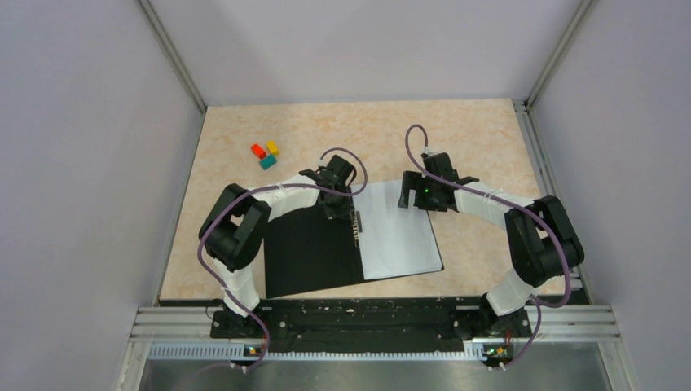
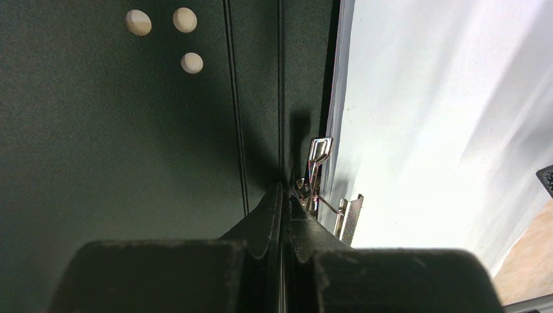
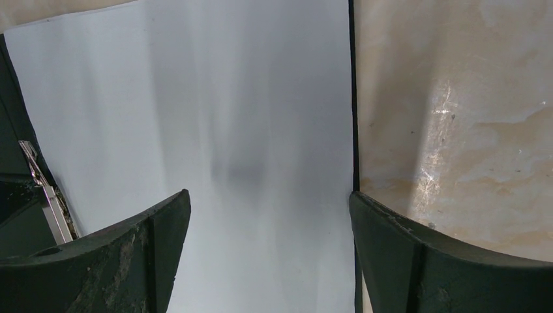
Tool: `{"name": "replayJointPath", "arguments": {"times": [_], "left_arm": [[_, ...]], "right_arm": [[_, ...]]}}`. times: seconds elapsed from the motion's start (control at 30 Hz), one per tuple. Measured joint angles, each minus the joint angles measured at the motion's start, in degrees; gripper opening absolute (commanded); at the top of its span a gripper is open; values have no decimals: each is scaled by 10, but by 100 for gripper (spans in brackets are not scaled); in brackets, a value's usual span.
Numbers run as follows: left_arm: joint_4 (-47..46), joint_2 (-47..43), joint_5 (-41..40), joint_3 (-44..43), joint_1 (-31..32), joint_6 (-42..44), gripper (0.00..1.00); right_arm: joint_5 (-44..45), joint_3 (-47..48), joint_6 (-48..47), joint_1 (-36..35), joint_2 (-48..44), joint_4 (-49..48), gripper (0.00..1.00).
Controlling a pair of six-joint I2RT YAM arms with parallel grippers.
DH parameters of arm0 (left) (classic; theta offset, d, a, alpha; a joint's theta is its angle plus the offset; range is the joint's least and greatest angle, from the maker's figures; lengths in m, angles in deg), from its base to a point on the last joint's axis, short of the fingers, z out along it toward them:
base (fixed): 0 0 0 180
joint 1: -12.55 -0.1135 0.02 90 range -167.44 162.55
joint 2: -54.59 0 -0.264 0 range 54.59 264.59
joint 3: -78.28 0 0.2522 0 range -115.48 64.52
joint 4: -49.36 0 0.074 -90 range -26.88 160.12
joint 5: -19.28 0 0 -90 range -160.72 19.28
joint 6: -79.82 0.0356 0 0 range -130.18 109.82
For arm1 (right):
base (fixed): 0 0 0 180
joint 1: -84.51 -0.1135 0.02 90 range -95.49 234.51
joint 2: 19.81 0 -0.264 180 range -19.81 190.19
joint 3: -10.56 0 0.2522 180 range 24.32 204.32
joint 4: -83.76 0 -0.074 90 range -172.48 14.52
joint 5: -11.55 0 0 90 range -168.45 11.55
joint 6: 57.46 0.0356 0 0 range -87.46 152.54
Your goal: Put the files into the folder
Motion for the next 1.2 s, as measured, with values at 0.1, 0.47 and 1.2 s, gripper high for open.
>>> {"name": "replayJointPath", "arguments": {"times": [0.1,0.47,1.2], "left_arm": [[0,0,0,0,0,0,2],[0,0,2,0,-1,2,2],[0,3,8,-4,-6,17,12]], "right_arm": [[4,0,0,0,0,1,90],[1,0,0,0,0,2,90],[10,7,-3,-1,0,26,91]]}}
